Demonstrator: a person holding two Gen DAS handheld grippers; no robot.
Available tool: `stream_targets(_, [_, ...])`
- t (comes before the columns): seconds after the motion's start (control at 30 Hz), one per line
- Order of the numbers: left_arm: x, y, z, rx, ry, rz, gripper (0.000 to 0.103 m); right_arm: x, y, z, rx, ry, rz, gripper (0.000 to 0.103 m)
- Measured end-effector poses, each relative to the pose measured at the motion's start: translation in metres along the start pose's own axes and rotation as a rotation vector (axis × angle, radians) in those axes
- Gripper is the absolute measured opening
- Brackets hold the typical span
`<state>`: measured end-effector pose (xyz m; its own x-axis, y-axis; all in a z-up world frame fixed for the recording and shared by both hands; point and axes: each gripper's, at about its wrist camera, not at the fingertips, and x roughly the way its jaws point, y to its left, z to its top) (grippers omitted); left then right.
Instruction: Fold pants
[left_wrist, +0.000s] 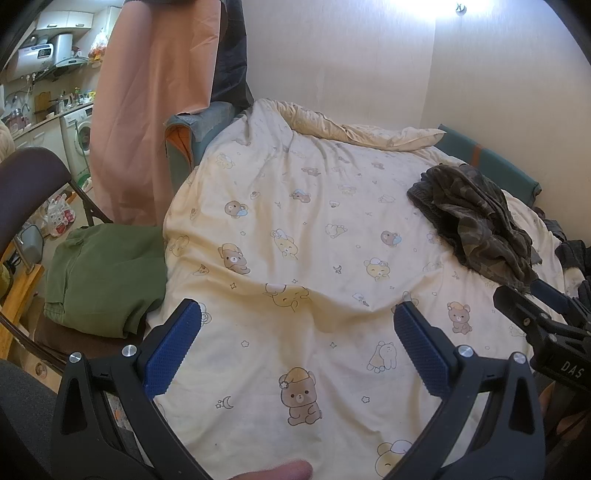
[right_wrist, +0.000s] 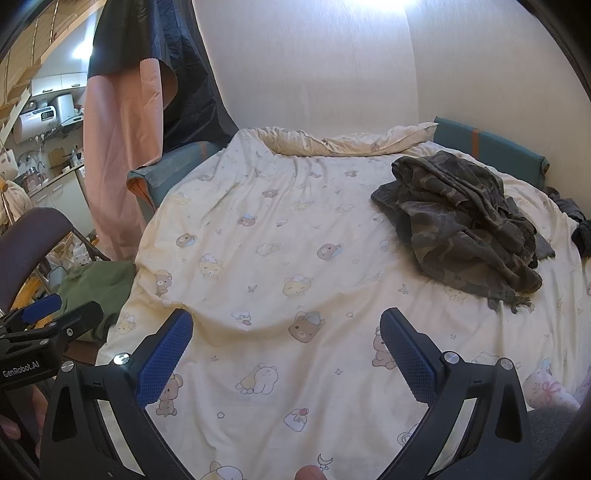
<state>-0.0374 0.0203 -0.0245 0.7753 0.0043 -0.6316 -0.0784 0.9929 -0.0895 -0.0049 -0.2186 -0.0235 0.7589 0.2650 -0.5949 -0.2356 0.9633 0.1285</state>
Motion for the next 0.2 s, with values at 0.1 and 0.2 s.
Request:
stream_targets(0.1, [-0.0004, -0.0003, 0.0, -0.002, 0.0, 0.001, 0.103, -0.0006, 0.0, 0.0011, -0.002, 0.001, -0.001, 0.103])
stream_targets(0.2, [-0.0006, -0.0004, 0.0007, -0.007, 0.004, 0.0, 0.103, -0.0008, 0.0001, 0.0014, -0.002, 0.0, -0.003, 0.103])
